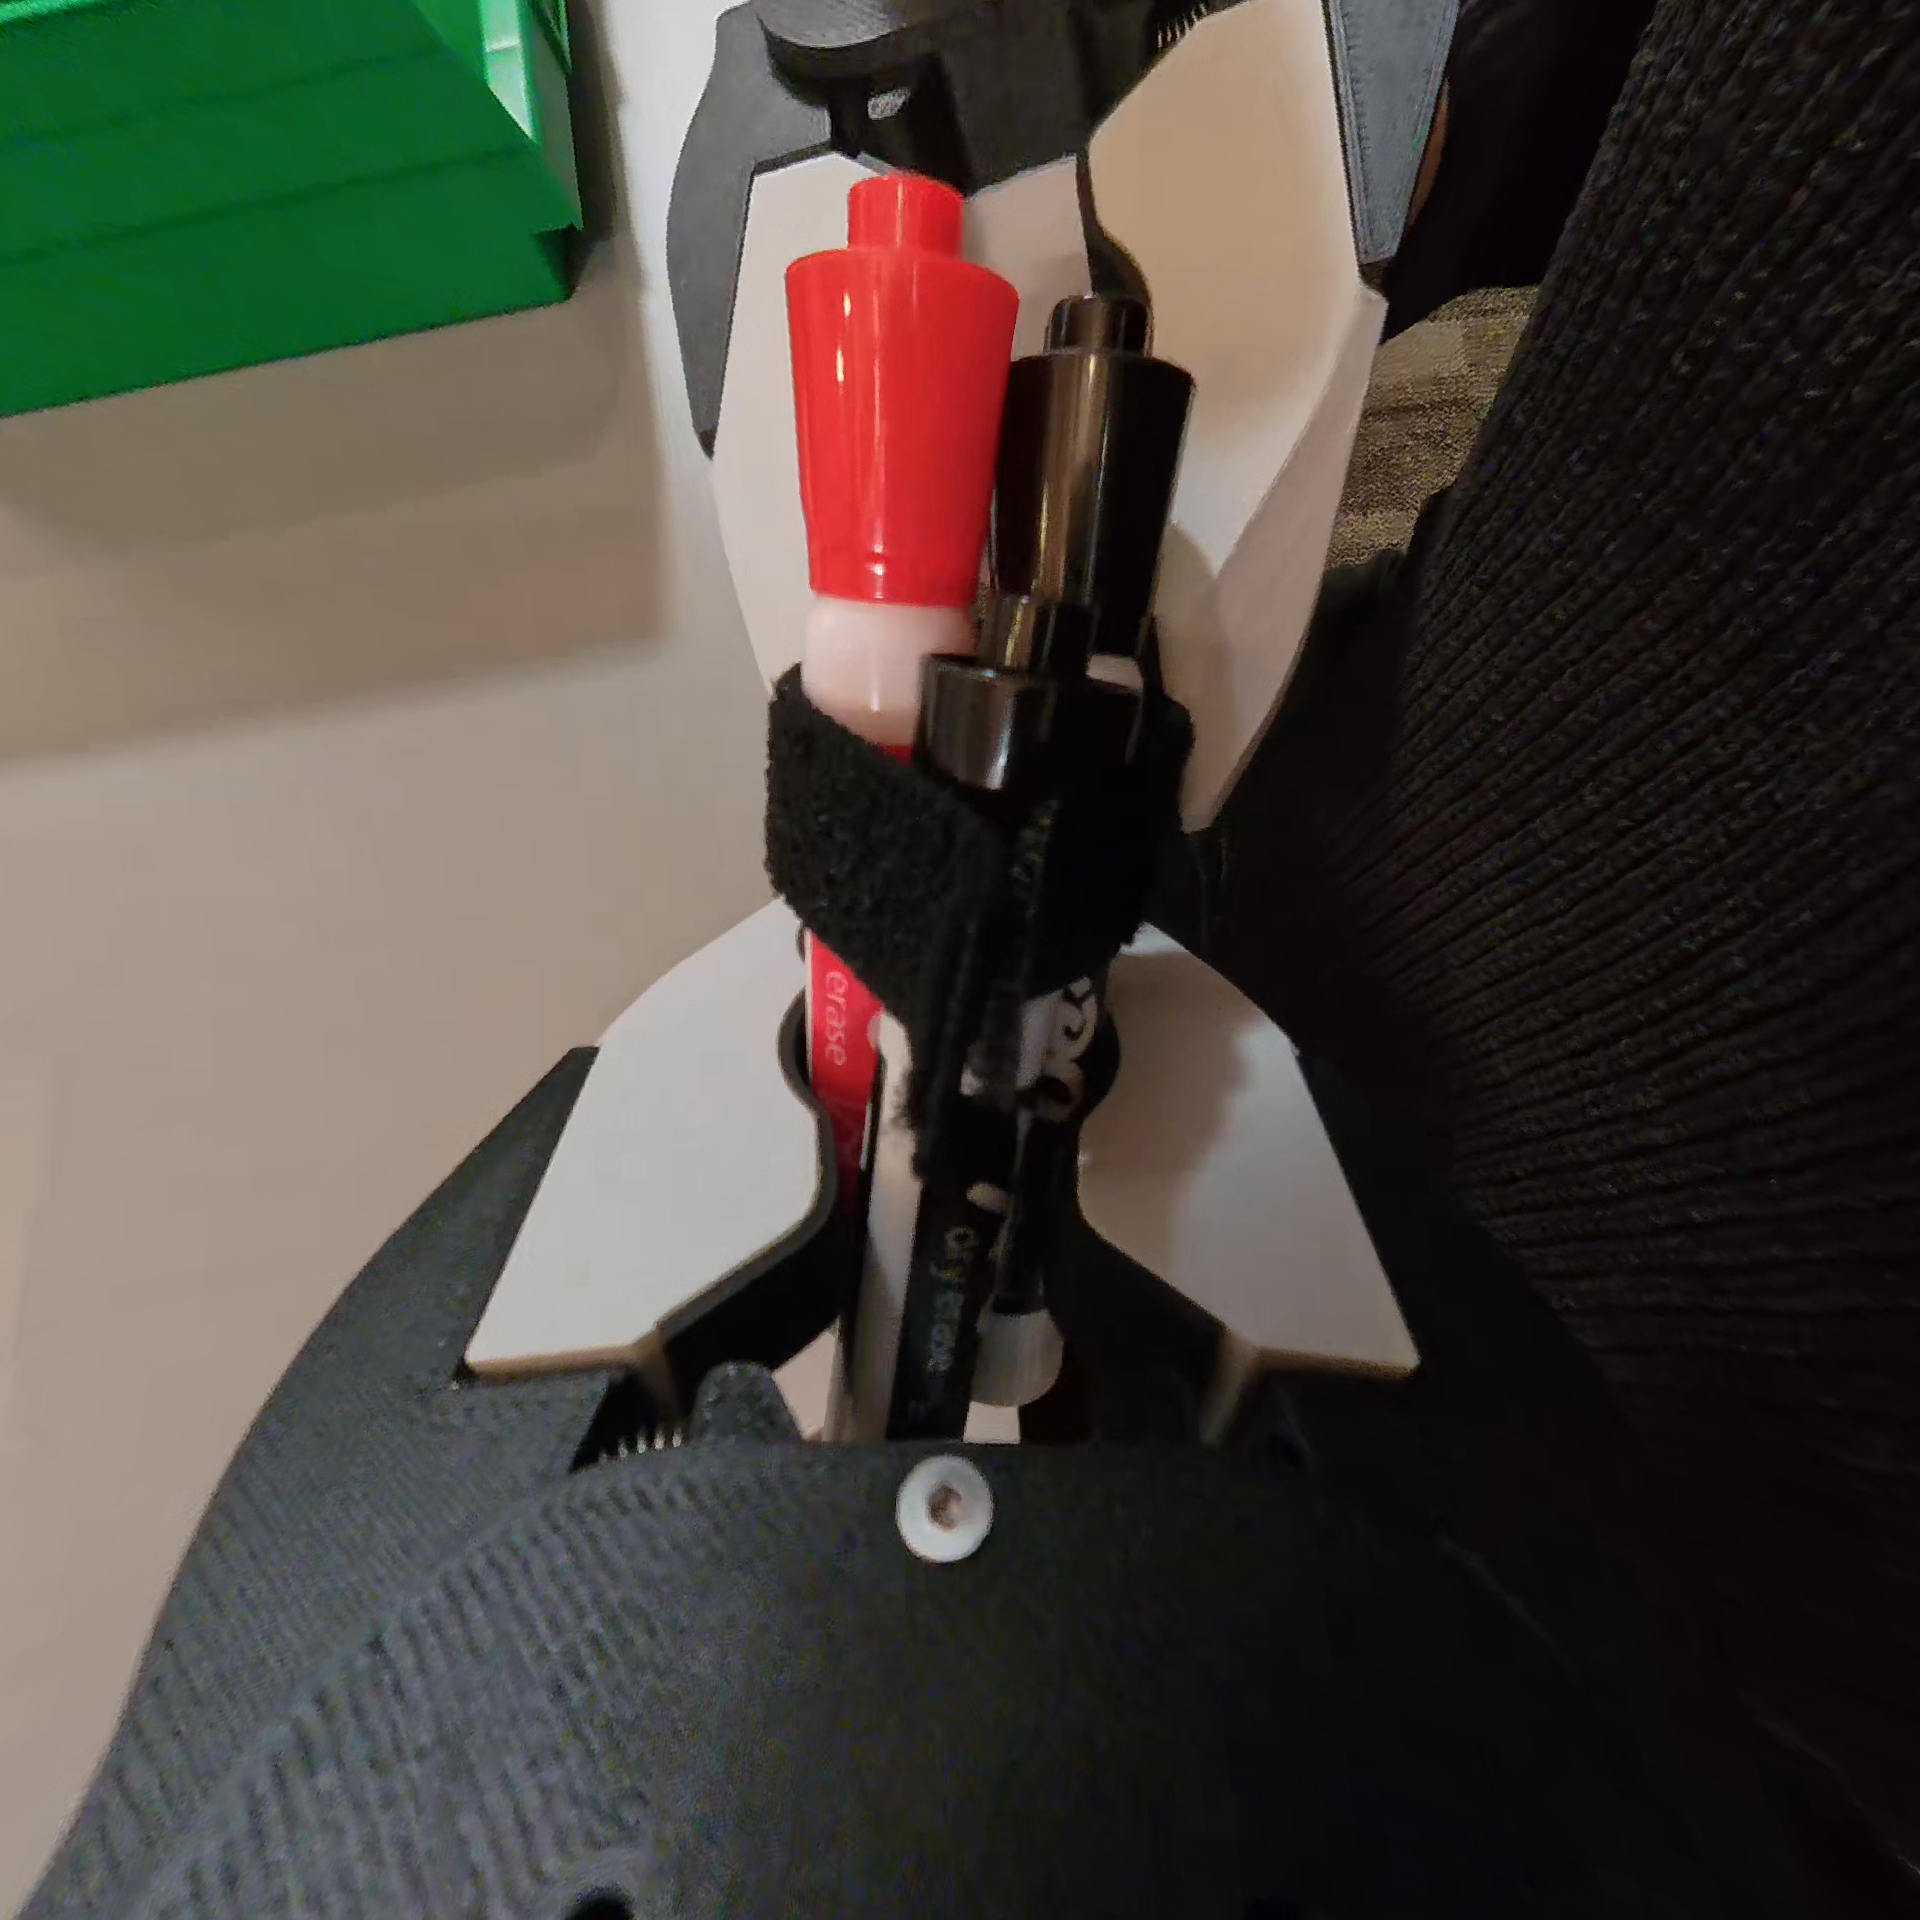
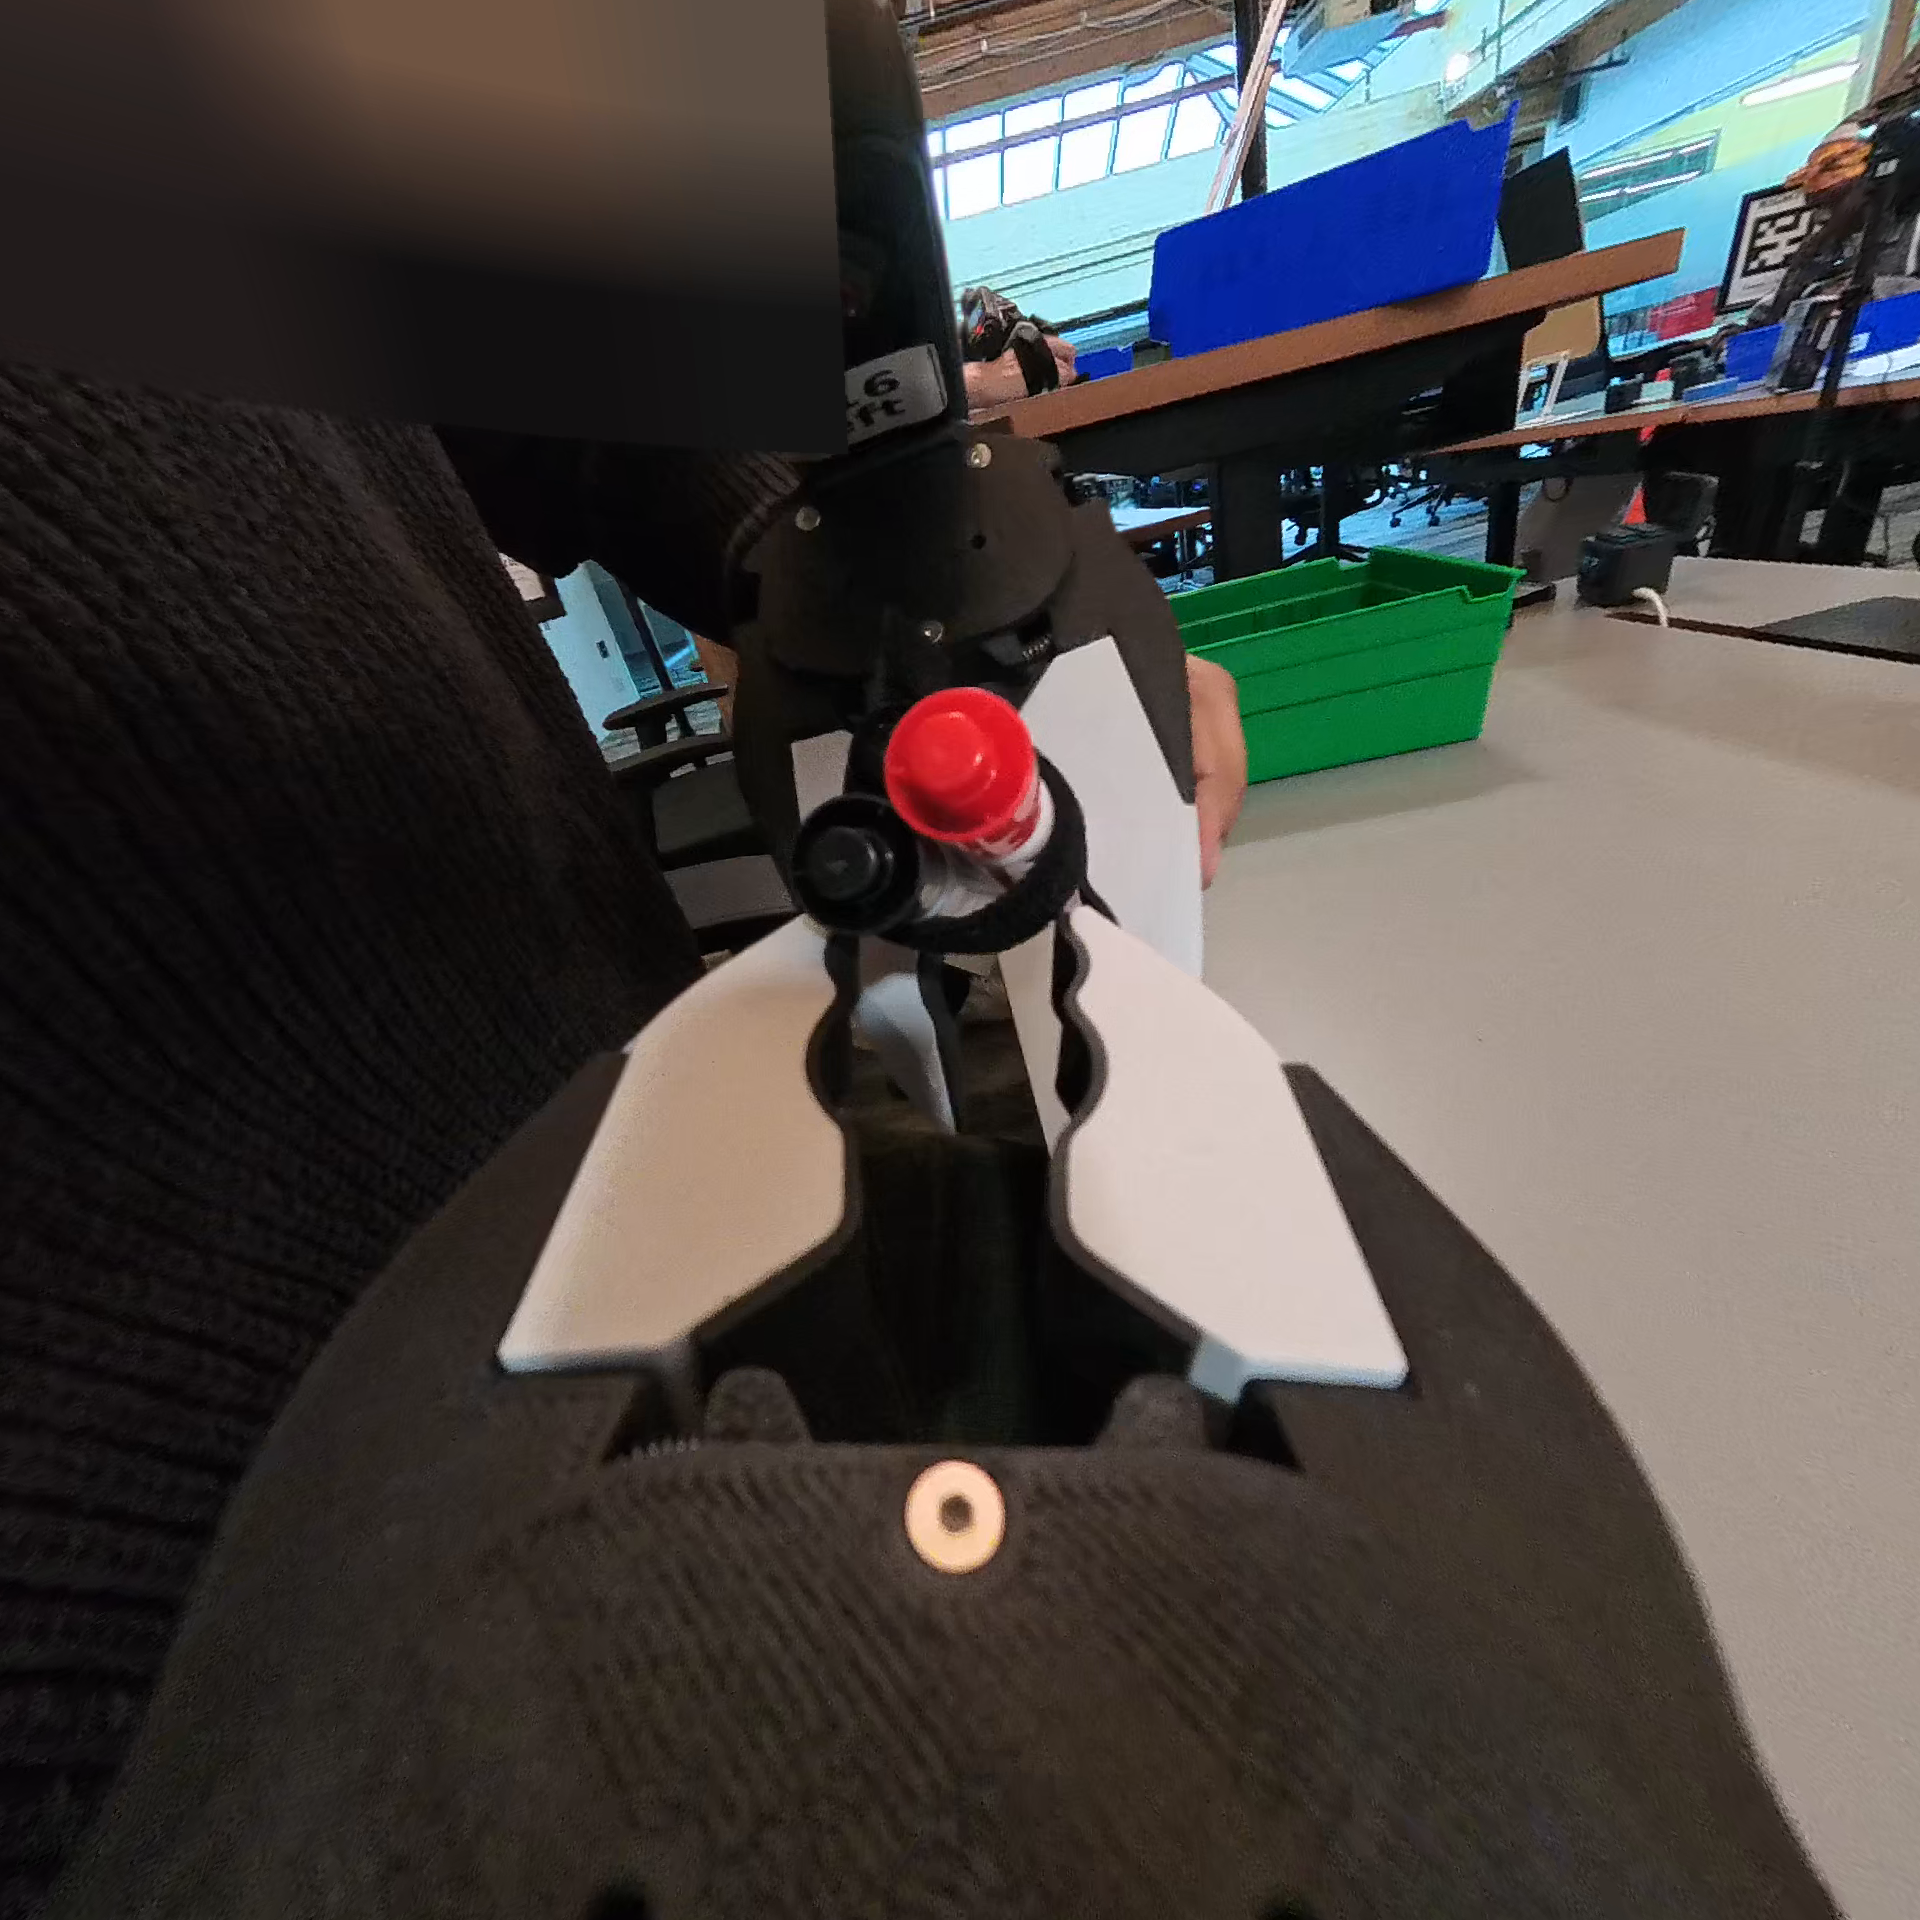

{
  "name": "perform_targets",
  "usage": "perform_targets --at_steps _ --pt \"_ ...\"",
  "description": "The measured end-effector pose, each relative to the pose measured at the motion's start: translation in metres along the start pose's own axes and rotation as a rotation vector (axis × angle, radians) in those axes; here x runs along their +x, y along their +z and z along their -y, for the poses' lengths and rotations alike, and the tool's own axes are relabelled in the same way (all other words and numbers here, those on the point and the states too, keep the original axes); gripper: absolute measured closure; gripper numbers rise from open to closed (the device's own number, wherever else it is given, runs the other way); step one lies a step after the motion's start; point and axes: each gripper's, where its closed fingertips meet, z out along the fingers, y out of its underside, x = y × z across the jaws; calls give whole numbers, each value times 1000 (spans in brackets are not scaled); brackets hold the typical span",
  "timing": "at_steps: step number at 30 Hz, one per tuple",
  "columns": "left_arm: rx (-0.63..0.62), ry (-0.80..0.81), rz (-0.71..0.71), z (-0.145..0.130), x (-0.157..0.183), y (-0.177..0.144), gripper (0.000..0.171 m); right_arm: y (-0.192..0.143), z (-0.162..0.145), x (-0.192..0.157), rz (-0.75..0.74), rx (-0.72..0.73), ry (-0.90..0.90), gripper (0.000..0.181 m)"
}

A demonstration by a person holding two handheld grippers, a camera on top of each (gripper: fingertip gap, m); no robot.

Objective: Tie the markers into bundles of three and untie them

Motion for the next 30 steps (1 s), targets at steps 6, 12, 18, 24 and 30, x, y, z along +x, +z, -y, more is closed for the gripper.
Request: perform_targets --at_steps 6,12,18,24,30 --pt "-55 -25 -22 -8 0 3 127 1 -7 4 -8 -30 43 141" --pt "-168 -87 -28 -31 -4 8 128 -4 -11 17 -11 -25 200 121" --pt "-225 -200 -79 -45 -2 12 129 -14 -6 34 -113 -7 157 122" --pt "-288 -250 -85 -54 -1 15 129 -10 2 26 -138 -1 25 128" --pt "-376 -255 -138 -60 11 21 129 3 -6 14 -152 -77 -77 137"
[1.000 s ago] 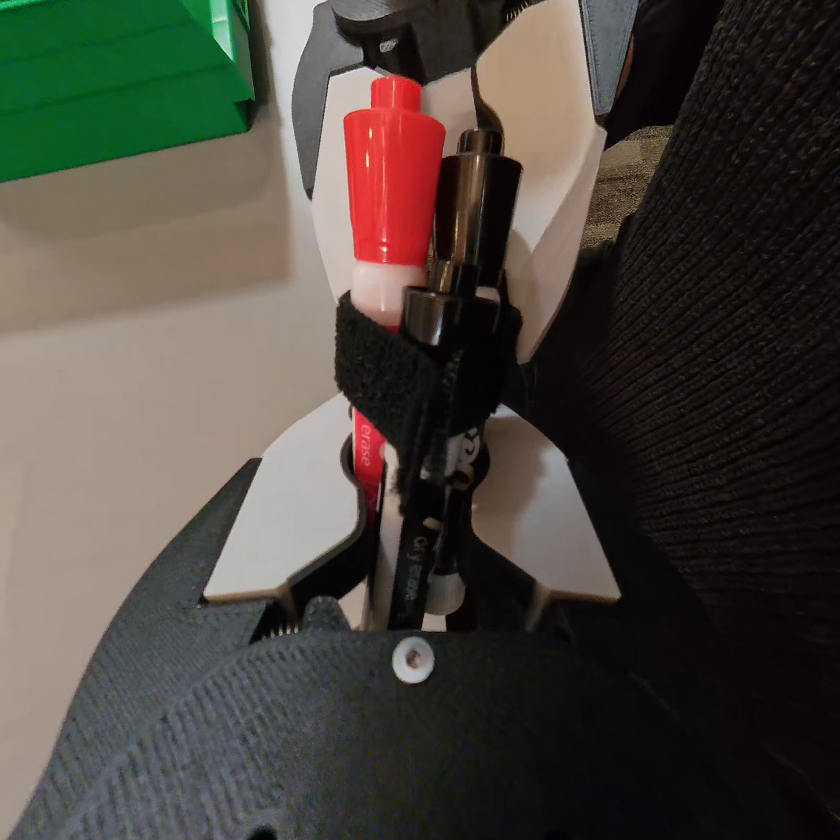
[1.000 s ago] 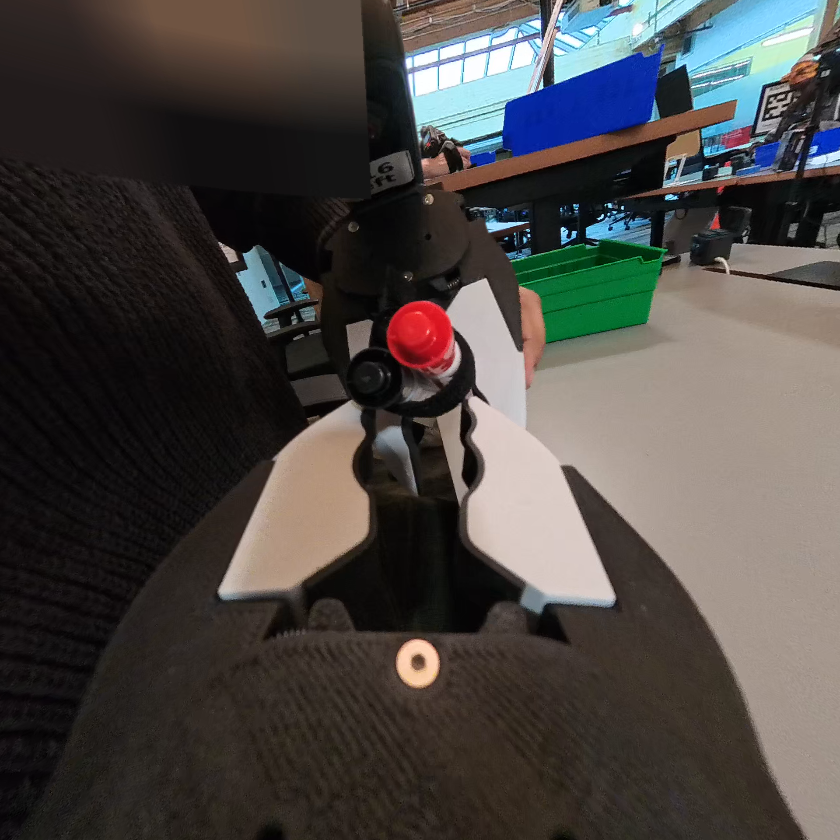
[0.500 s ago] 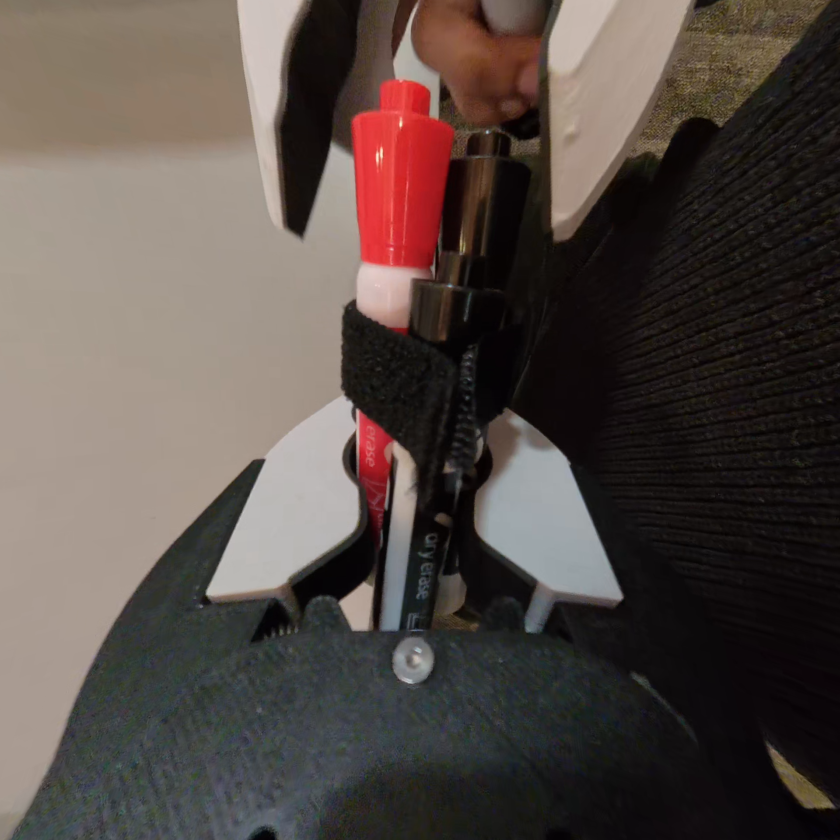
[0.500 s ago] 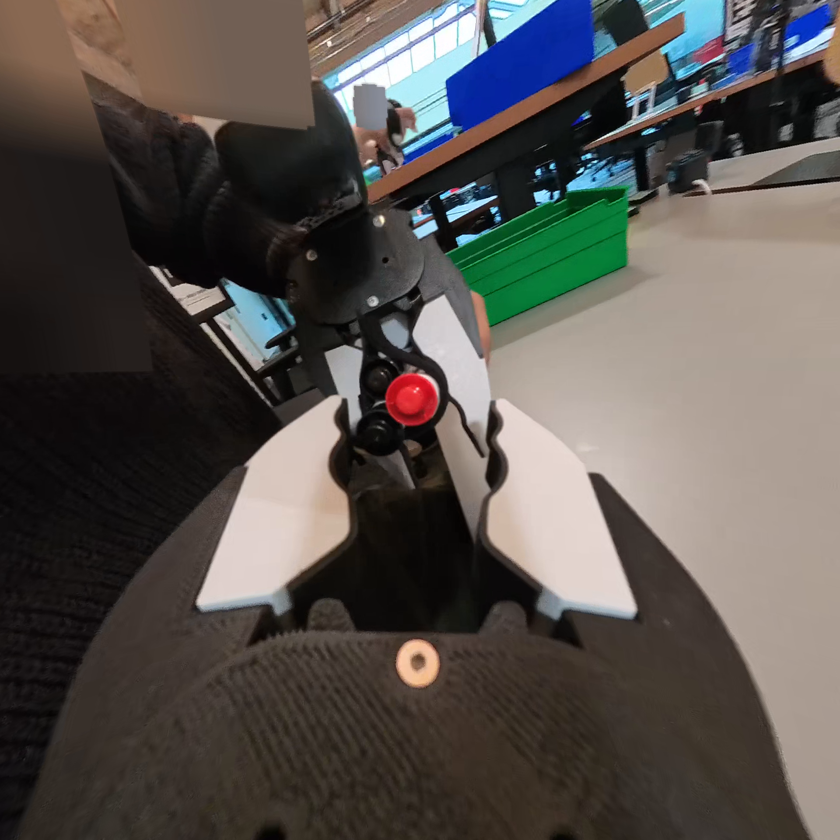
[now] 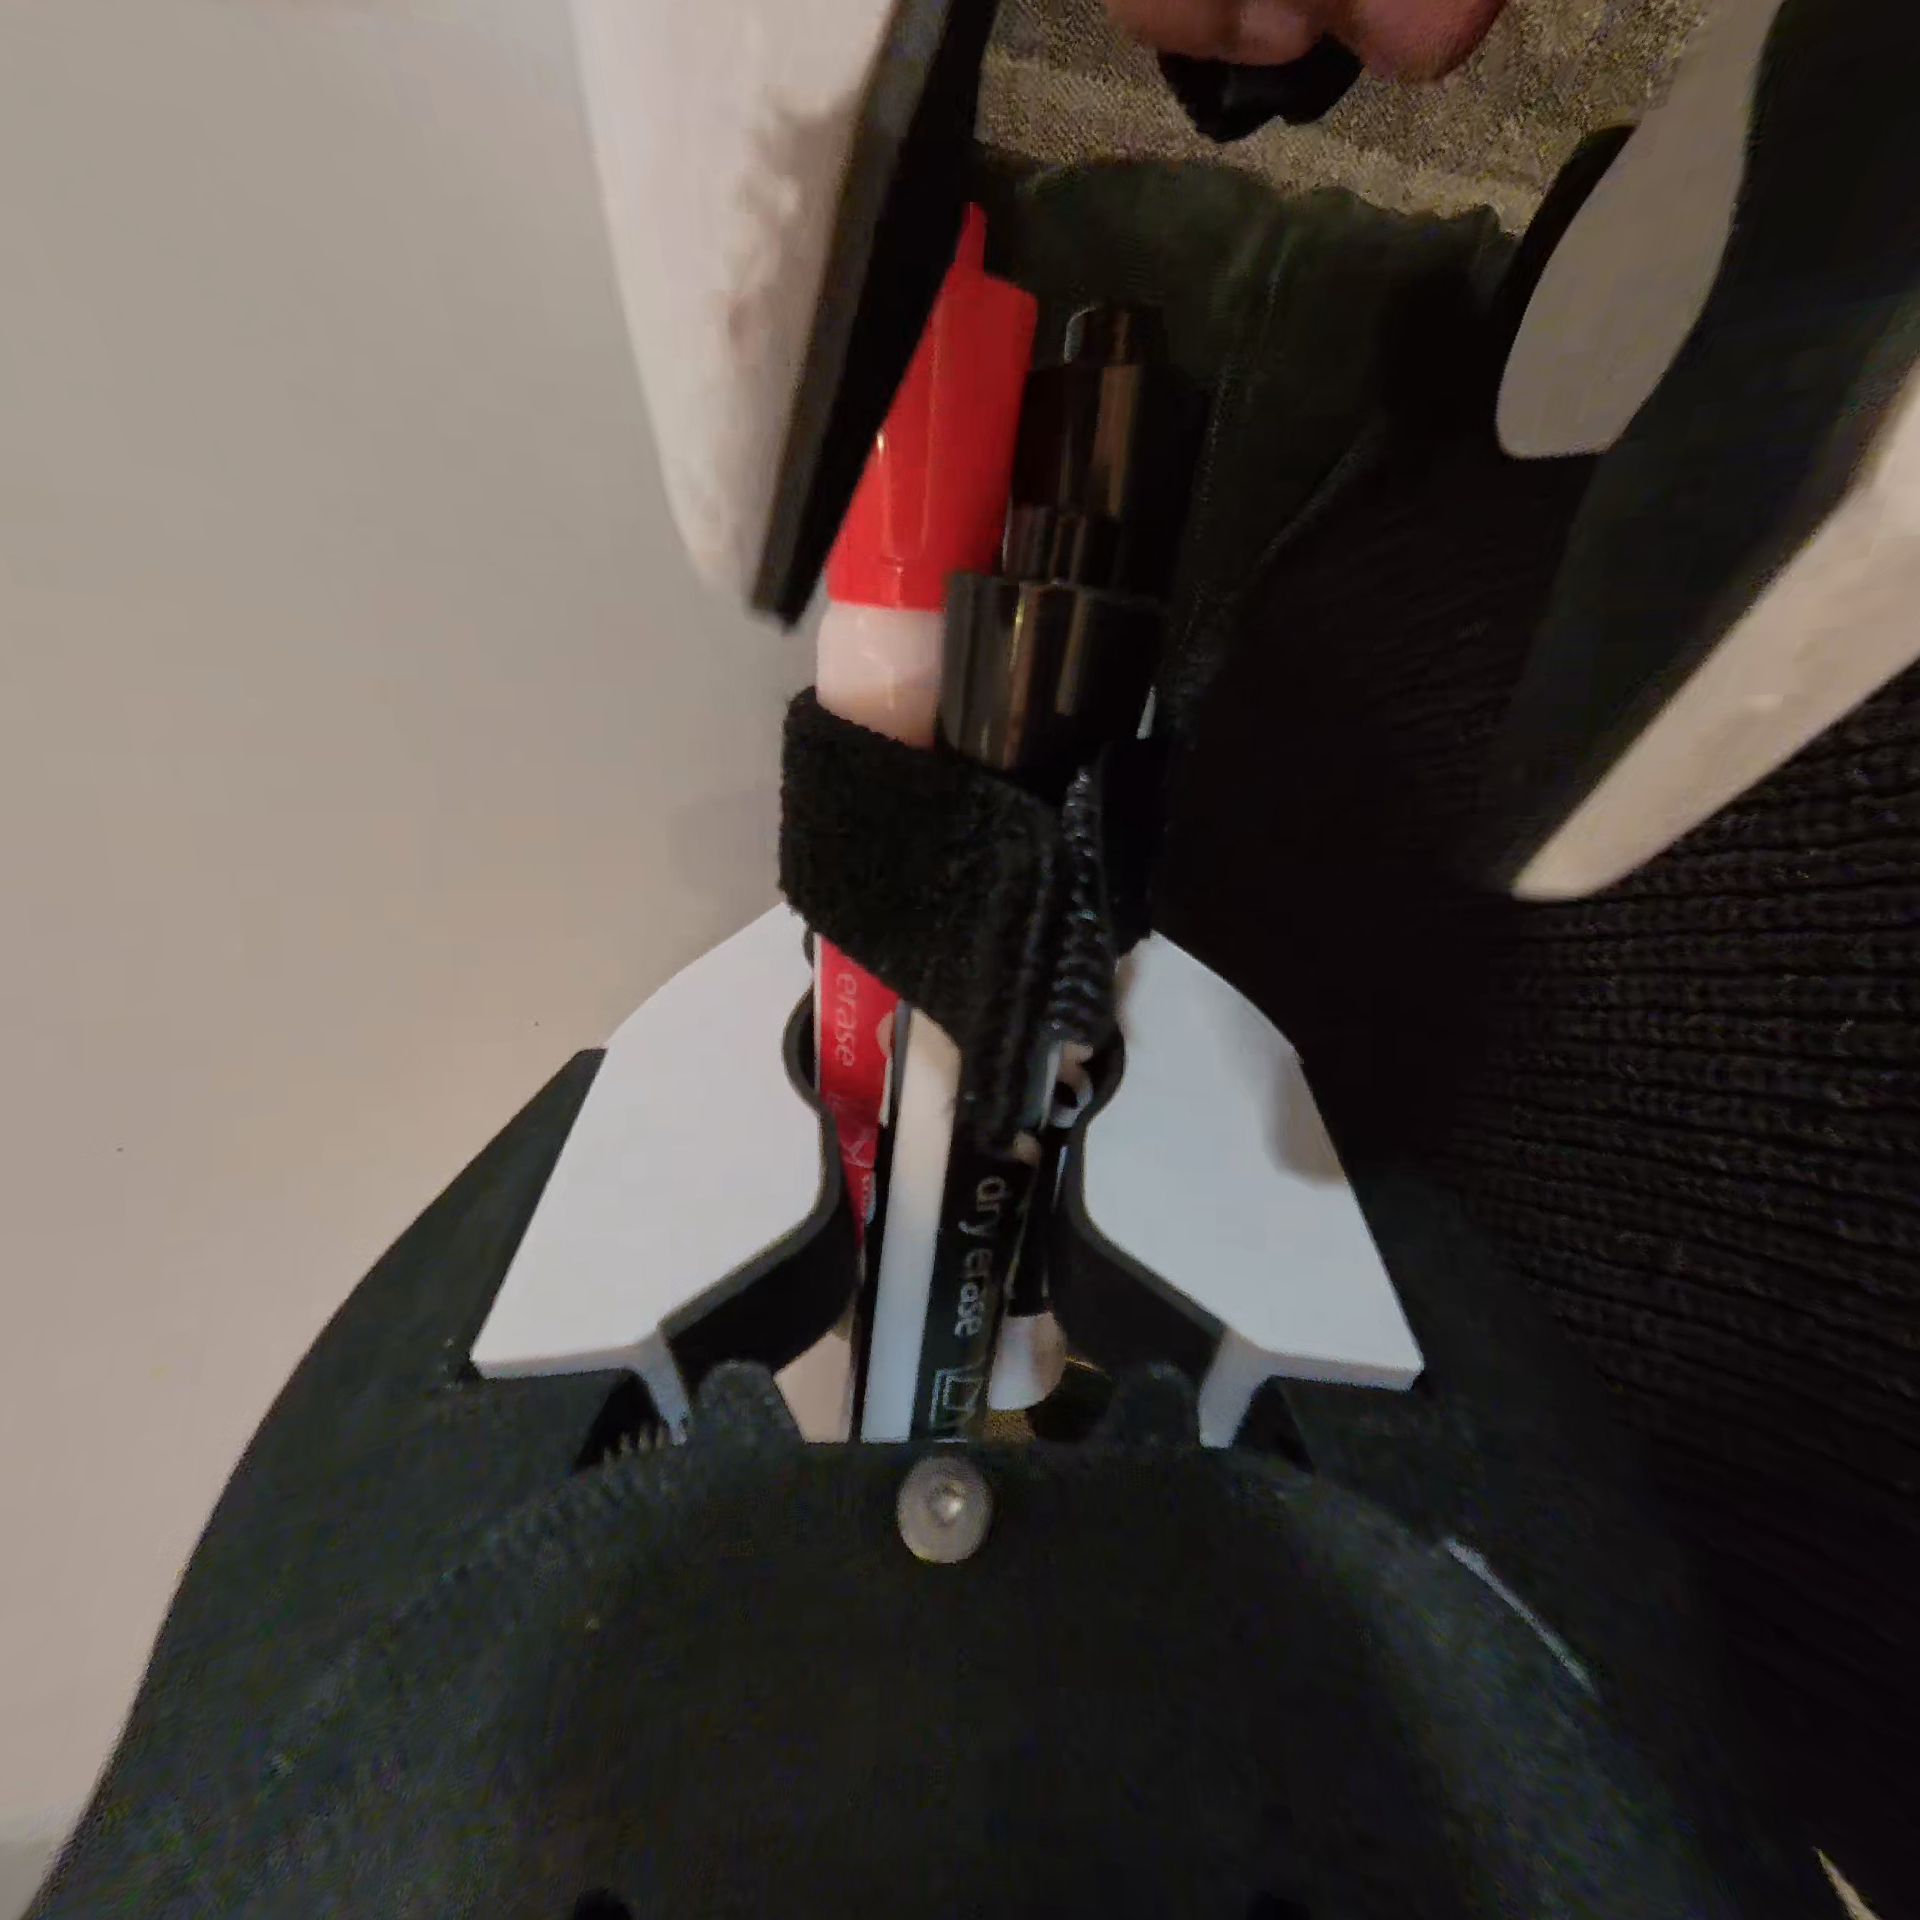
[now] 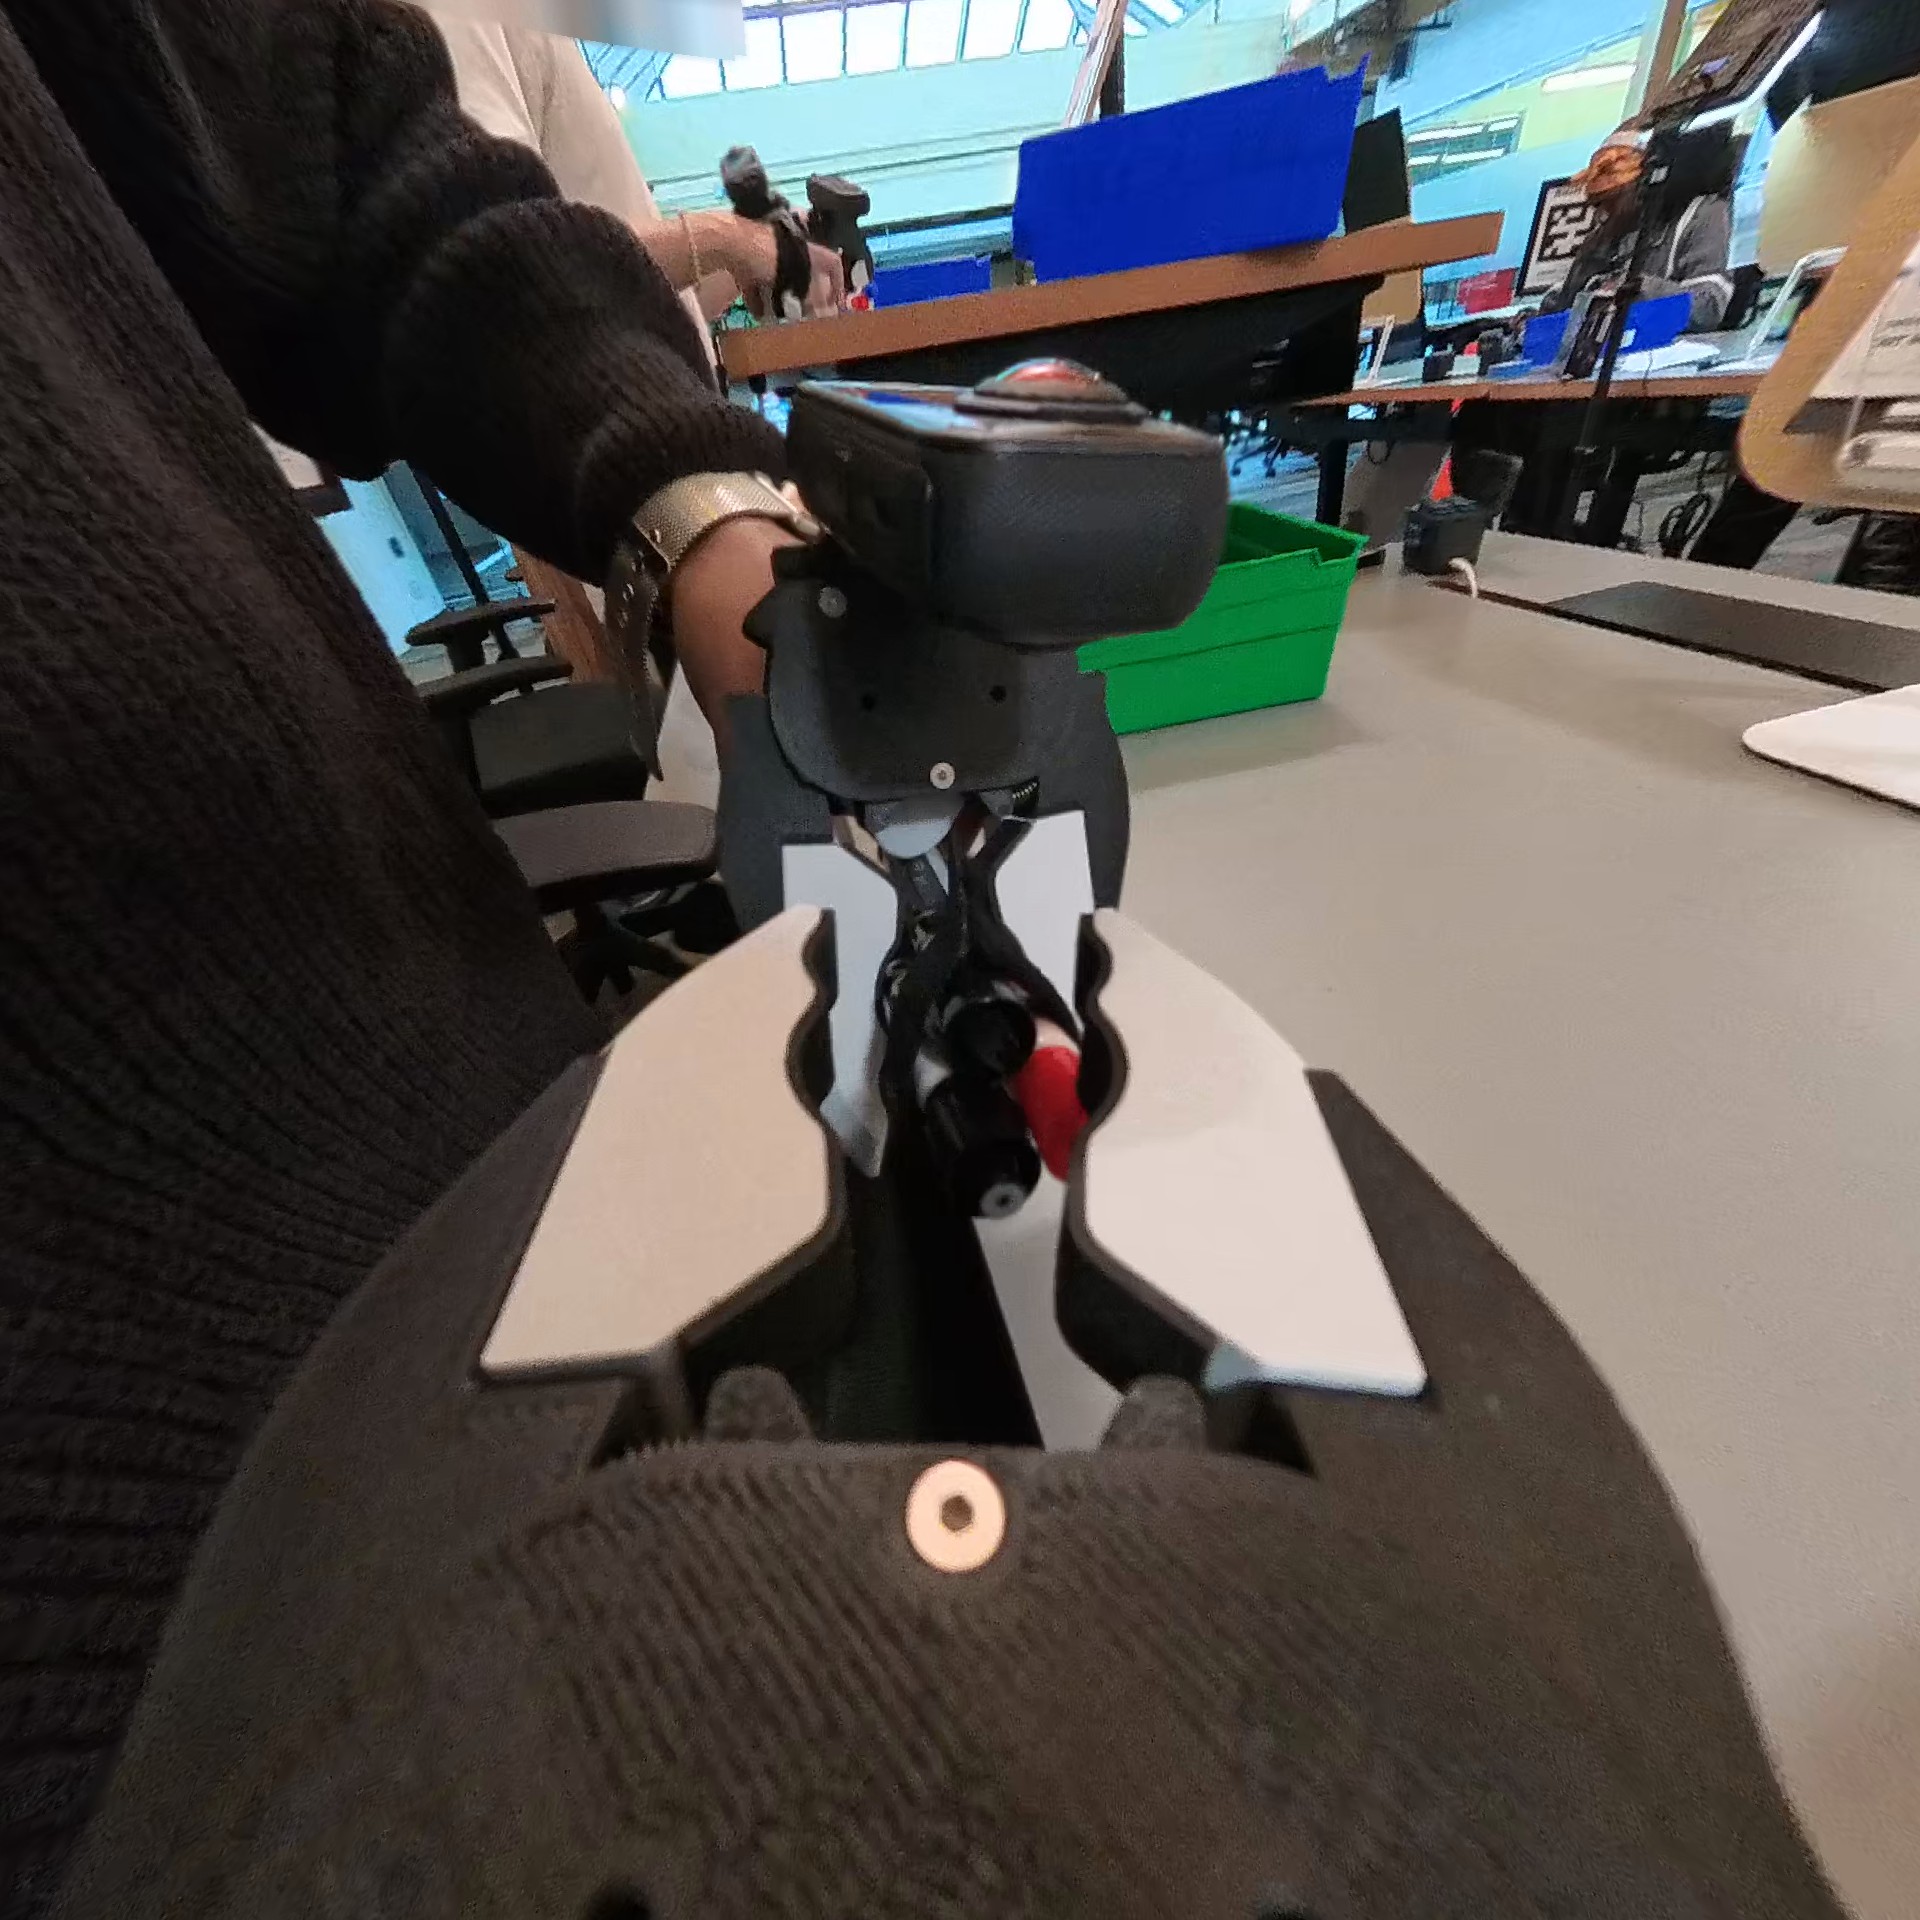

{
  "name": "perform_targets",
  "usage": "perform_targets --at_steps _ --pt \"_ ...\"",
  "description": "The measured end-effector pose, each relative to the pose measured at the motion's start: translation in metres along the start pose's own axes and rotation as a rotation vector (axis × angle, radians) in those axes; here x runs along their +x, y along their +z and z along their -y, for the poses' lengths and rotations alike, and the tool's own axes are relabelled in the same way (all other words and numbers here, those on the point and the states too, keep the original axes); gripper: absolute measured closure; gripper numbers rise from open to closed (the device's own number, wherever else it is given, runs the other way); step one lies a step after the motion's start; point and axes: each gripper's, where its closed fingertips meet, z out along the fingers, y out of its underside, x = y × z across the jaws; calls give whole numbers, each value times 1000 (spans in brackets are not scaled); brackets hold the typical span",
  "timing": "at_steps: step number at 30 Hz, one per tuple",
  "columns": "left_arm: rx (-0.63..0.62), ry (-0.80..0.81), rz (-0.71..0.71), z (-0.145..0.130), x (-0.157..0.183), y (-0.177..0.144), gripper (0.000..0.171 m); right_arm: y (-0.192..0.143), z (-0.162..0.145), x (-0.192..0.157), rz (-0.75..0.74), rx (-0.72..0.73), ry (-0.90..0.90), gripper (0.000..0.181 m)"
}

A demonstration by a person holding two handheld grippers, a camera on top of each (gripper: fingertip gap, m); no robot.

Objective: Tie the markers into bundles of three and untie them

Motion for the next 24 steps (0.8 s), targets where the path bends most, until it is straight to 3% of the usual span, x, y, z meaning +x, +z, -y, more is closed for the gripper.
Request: perform_targets --at_steps 9,13,15,20,23,24 --pt "-14 16 -19 10 10 1 128 3 -10 -1 38 -34 108 143" --pt "-37 49 -20 9 18 3 129 1 -11 -4 38 -60 33 168" --pt "-46 46 -27 7 22 4 128 2 -13 -8 57 -75 16 172" --pt "-55 48 -16 5 23 3 128 4 -15 -15 90 -100 12 169" --pt "-44 33 -20 6 22 0 128 7 -22 -18 116 -133 45 140" --pt "-49 35 -16 5 21 0 128 8 -25 -18 113 -150 33 141"
